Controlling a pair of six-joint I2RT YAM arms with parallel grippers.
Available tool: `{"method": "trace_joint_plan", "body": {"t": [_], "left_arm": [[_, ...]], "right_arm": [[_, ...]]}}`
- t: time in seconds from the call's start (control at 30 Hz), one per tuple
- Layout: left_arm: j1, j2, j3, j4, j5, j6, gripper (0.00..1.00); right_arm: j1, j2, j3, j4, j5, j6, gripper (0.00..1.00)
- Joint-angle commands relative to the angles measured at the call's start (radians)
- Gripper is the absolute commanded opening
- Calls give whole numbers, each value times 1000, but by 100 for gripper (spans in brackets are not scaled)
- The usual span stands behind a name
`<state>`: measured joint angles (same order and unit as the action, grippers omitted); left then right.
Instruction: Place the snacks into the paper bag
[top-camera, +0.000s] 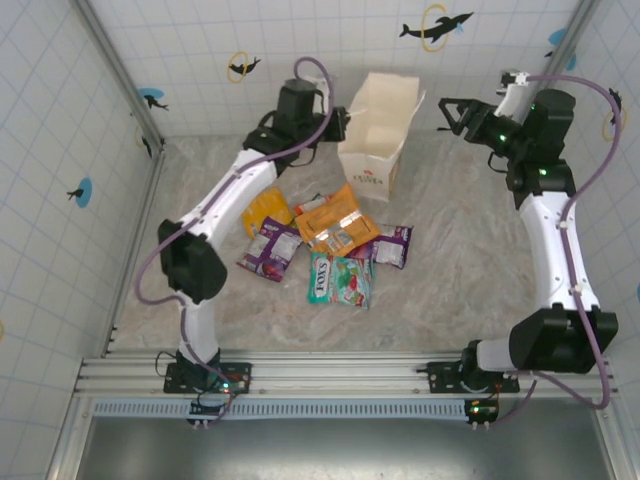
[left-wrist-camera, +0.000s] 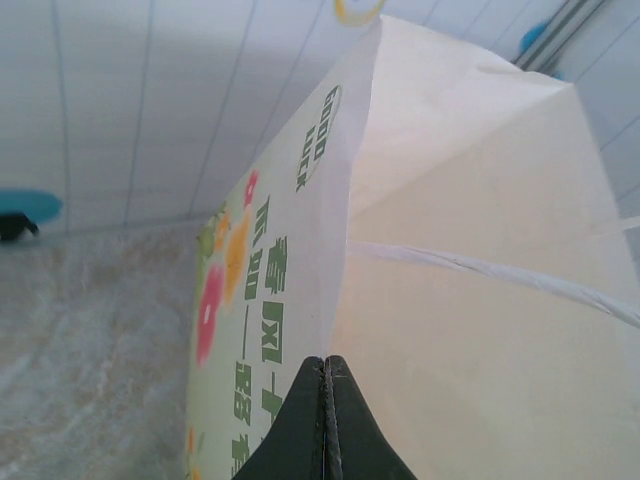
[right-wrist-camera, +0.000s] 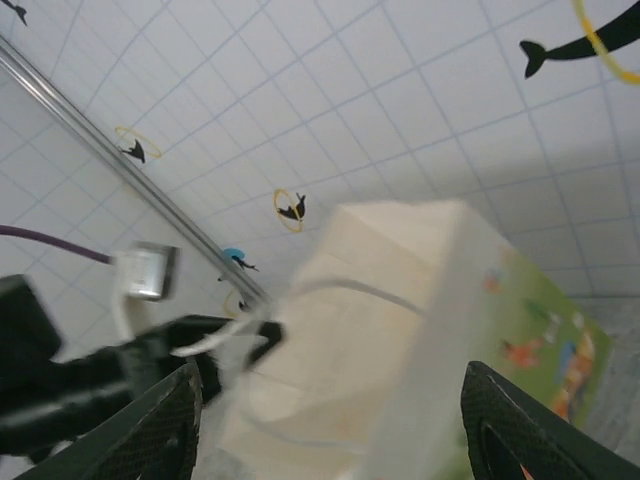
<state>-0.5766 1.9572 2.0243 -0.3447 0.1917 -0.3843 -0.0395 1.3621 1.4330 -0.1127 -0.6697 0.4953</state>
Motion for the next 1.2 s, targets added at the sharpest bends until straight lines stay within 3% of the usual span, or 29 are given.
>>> {"method": "trace_joint_plan", "body": {"t": [0.0,0.17,0.37,0.6,0.83,0.97,1.17], "left_arm": [[11,-128,13,-65,-60,48,0],[20,-226,39,-207,-205,85,0],[81,-328,9,-409,-388,82,0],[264,-488,-235,-456,-414,59,0],[357,-579,-338,-514,-489,56,0],[390,-610,-408,-526,-536,50,0],[468,-664,-520,-482,-480,42,0]], "right_arm": [[6,-27,-53,7,10,-15,70],[75,-18,-104,1,24,-37,70],[299,7,-145,-44,188,-180,70],[594,-5,-222,-38,510,-344,70],[738,38,-310,103,462,-308,70],[891,126,-325,176,532,-364,71],[1054,361,-207,112,700,-524,78]]}}
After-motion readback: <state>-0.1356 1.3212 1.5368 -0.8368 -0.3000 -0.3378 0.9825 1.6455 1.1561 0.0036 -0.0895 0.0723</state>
